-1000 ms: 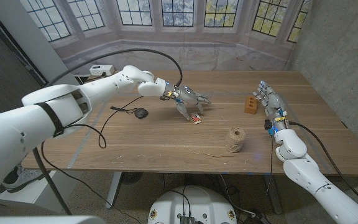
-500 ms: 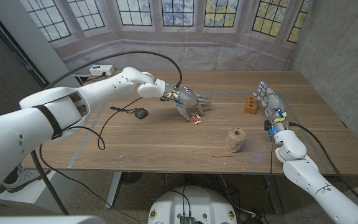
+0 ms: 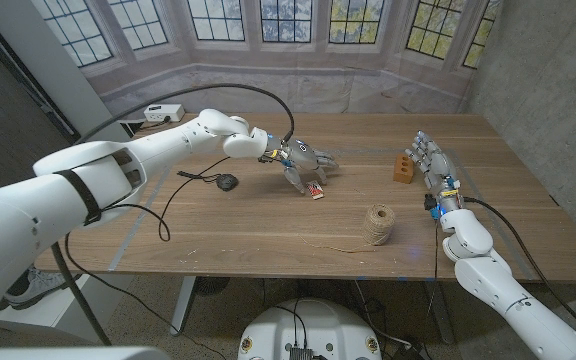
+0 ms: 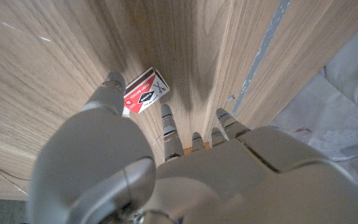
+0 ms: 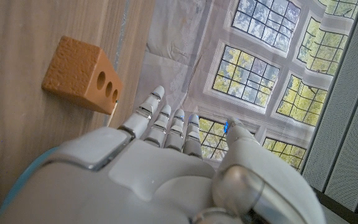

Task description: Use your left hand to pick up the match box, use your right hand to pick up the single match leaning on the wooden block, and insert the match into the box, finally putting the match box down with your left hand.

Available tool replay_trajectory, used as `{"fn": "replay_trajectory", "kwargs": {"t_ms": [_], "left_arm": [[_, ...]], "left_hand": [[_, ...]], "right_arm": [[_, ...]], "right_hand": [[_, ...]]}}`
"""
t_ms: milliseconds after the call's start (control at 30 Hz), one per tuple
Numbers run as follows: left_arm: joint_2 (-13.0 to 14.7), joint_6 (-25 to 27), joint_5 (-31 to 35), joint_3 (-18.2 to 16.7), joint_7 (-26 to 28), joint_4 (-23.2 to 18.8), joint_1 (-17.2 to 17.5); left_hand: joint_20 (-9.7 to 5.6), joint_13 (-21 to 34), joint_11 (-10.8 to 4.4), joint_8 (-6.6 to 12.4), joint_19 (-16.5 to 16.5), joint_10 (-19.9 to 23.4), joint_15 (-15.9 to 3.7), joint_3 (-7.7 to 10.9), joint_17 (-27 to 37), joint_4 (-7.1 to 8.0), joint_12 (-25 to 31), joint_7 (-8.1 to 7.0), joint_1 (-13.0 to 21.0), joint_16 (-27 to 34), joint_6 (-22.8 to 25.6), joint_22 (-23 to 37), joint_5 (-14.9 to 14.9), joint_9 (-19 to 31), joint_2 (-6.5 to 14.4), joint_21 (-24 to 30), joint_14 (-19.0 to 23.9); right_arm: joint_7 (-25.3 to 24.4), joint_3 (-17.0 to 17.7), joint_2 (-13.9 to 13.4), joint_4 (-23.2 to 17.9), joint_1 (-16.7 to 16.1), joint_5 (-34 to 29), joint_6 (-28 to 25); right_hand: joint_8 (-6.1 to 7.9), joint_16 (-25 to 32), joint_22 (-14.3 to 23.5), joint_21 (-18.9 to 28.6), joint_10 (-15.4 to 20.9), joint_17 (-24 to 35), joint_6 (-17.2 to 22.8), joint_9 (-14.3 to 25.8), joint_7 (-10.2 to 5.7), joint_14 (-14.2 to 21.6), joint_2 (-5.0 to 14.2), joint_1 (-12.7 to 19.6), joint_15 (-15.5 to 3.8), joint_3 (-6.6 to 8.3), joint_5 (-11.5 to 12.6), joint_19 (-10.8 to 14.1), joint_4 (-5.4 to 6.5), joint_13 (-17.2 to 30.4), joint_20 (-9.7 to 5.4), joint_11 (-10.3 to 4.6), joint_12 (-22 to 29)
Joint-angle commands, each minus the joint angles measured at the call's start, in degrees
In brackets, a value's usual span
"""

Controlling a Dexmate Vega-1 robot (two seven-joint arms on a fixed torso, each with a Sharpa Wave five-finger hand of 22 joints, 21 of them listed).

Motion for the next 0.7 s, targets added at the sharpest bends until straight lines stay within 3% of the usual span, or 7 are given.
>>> {"fn": "replay_trajectory", "kwargs": {"t_ms": [33,700], "left_arm": [[-1.11,0.83,0.56,0.91,1.24,1.49,-0.49],[0.05,1.84,1.69,1.60,5.28,-0.03,0.32]], "left_hand": [[0.22,0.21,0.14,-0.20,0.19,-0.08,-0.03,-0.16,0.12,-0.03,0.09,-0.09,0.54,-0.10,0.03,0.06,-0.12,0.27,0.14,0.01,-0.56],[-0.25,0.19,-0.65,0.54,1.69,1.66,-0.67,-0.41,0.09,-0.30,0.44,0.56,1.14,0.36,3.40,0.04,-0.11,0.39,0.33,0.38,1.42]], "right_arm": [[1.23,-0.44,-0.07,1.24,1.24,0.68,-0.34],[2.64,-0.48,-0.02,2.80,1.56,1.37,0.54]], "right_hand": [[0.11,0.43,0.10,0.23,0.13,0.15,0.52,0.19,0.19,0.39,-0.10,-0.53,-0.42,0.15,-0.09,0.38,-0.44,0.31,-0.75,-0.07,0.27],[0.09,0.44,0.10,0.25,0.18,0.17,0.56,0.19,0.26,0.42,-0.08,-0.61,-0.41,0.18,-0.09,0.52,-0.46,0.32,-0.69,0.05,0.27]]}}
